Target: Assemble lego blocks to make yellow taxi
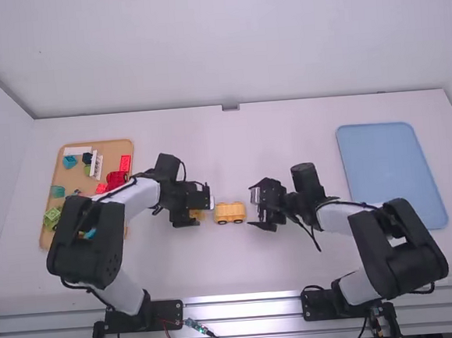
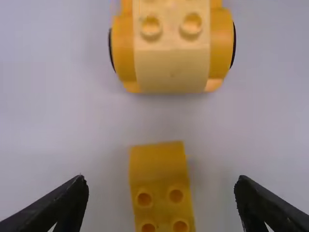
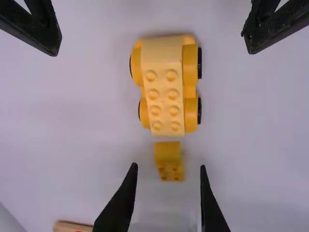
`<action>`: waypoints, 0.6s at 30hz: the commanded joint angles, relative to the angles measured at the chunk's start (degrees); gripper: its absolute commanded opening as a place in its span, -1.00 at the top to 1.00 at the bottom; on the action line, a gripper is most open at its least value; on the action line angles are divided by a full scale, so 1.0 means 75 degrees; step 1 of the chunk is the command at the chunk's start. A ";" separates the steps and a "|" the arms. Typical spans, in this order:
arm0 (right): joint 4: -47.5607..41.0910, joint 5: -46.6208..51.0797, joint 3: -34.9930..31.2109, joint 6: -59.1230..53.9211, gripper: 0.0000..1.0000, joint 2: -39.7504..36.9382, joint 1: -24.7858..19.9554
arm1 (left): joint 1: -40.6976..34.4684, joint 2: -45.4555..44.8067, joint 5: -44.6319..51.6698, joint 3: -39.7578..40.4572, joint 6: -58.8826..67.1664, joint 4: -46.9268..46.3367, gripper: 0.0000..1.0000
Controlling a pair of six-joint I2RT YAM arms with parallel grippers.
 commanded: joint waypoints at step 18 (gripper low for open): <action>0.0673 -0.1247 0.0924 0.0131 -0.83 0.2205 0.0061 | 0.1017 0.0087 0.2019 -0.1343 -0.0275 0.1877 -0.45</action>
